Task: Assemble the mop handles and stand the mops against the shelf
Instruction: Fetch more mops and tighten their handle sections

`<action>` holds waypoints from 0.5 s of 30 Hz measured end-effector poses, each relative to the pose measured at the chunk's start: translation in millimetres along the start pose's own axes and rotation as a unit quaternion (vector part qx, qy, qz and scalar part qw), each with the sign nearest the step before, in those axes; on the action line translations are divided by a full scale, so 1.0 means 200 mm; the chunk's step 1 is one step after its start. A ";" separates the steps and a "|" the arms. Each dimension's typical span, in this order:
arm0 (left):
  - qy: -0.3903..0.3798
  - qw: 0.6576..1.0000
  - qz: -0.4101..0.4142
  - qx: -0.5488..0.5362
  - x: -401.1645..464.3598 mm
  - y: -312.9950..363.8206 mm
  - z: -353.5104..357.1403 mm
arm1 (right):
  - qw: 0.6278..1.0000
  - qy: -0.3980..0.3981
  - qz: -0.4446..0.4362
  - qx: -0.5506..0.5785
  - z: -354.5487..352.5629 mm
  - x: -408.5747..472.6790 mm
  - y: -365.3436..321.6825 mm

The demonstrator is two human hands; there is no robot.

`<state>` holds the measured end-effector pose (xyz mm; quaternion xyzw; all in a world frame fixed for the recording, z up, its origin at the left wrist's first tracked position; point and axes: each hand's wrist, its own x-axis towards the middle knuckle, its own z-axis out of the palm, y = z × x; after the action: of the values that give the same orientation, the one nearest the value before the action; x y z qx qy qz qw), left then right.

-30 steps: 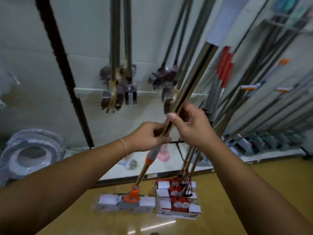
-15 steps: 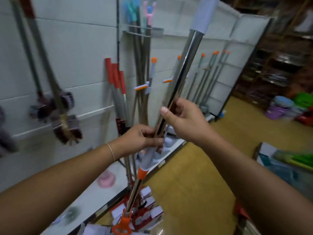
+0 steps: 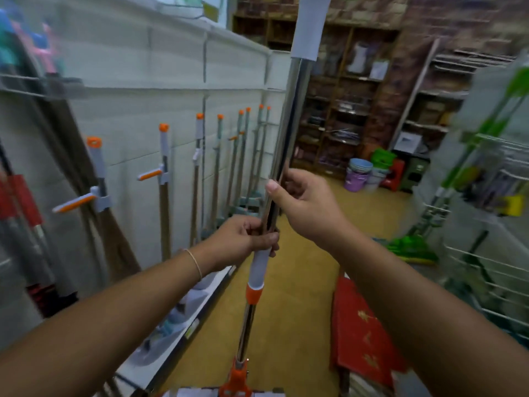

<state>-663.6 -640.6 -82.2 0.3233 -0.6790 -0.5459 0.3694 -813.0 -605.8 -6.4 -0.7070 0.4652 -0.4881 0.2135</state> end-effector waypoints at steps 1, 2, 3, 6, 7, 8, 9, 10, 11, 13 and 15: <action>-0.009 1.000 0.005 -0.001 0.09 0.01 0.03 | 1.000 0.014 -0.001 0.001 -0.05 0.03 0.03; -0.019 1.000 0.009 -0.004 0.17 0.01 0.06 | 1.000 0.029 -0.001 0.000 -0.10 0.06 0.06; -0.028 0.999 0.015 -0.006 0.25 0.01 0.09 | 0.999 0.044 0.003 -0.002 -0.15 0.09 0.10; -0.056 0.998 0.029 -0.011 0.48 -0.01 0.16 | 0.997 0.076 0.016 -0.006 -0.28 0.18 0.22; -0.063 0.997 0.033 -0.009 0.56 -0.02 0.18 | 0.996 0.082 0.020 -0.007 -0.31 0.22 0.26; -0.069 0.997 0.037 -0.005 0.64 -0.04 0.20 | 0.996 0.088 0.025 -0.006 -0.35 0.25 0.31; -0.077 0.996 0.037 -0.002 0.72 -0.07 0.22 | 0.995 0.096 0.031 -0.006 -0.38 0.29 0.37; -0.085 0.996 0.035 -0.002 0.80 -0.09 0.23 | 0.994 0.103 0.037 -0.009 -0.41 0.33 0.42; -0.093 0.995 0.035 -0.002 0.89 -0.12 0.25 | 0.993 0.109 0.042 -0.016 -0.44 0.37 0.49; -0.102 0.994 0.038 -0.004 1.06 -0.19 0.26 | 0.991 0.116 0.052 -0.038 -0.49 0.47 0.62; -0.112 0.993 0.040 -0.009 1.23 -0.26 0.26 | 0.989 0.125 0.056 -0.053 -0.51 0.58 0.75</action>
<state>-833.5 -831.4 -103.0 0.2295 -0.7236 -0.5694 0.3154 -961.6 -762.8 -18.5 -0.6236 0.5523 -0.5344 0.1430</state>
